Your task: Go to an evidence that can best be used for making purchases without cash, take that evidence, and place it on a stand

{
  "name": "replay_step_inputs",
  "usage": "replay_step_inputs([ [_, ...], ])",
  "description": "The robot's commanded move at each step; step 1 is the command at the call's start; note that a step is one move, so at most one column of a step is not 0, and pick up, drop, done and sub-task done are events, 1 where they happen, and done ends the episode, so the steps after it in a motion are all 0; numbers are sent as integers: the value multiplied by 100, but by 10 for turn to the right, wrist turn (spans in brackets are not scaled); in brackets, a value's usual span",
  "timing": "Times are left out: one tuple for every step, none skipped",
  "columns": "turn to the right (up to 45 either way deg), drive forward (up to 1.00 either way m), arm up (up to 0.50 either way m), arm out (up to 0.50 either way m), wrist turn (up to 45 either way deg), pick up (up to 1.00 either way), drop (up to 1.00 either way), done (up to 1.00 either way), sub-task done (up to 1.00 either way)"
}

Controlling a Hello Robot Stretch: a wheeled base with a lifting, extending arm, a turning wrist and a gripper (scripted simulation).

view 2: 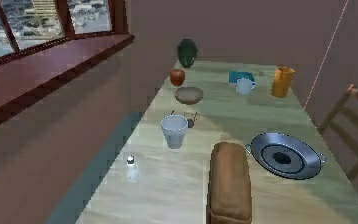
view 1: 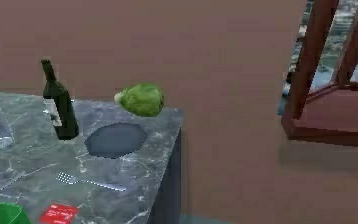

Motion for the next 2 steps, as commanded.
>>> replay_step_inputs([
  [-450, 0, 0, 0, 0, 0, 0, 0, 0],
  [-450, 0, 0, 0, 0, 0, 0, 0, 0],
])
